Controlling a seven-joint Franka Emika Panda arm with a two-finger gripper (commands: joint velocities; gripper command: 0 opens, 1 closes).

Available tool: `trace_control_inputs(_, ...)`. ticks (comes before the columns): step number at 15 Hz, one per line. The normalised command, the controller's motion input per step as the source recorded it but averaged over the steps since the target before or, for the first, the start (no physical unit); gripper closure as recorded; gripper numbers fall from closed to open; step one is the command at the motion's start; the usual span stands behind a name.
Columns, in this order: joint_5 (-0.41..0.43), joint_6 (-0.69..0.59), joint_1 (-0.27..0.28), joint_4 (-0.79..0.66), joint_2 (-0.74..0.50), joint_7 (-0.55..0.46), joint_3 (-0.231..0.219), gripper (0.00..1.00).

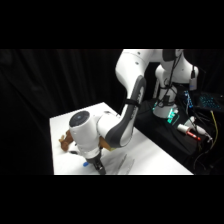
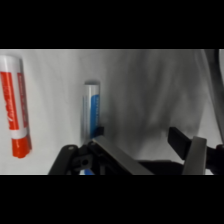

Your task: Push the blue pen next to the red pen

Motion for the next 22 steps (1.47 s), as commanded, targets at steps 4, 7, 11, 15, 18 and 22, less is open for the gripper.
trace_control_inputs(4,0.083,0.11,-0.147,0.08,0.04,-0.02,-0.063,0.0)
trace_control_inputs(7,0.077,0.05,-0.092,0.05,0.0,-0.03,-0.032,0.0)
trace_control_inputs(11,0.055,-0.19,-0.017,-0.15,-0.25,-0.07,0.008,0.0)
trace_control_inputs(15,0.038,-0.43,0.015,-0.29,-0.52,-0.07,0.014,0.0)
trace_control_inputs(18,0.007,-0.46,0.018,-0.29,-0.62,-0.06,-0.005,0.0)
trace_control_inputs(22,-0.013,-0.39,0.003,-0.23,-0.55,-0.04,-0.016,0.0)
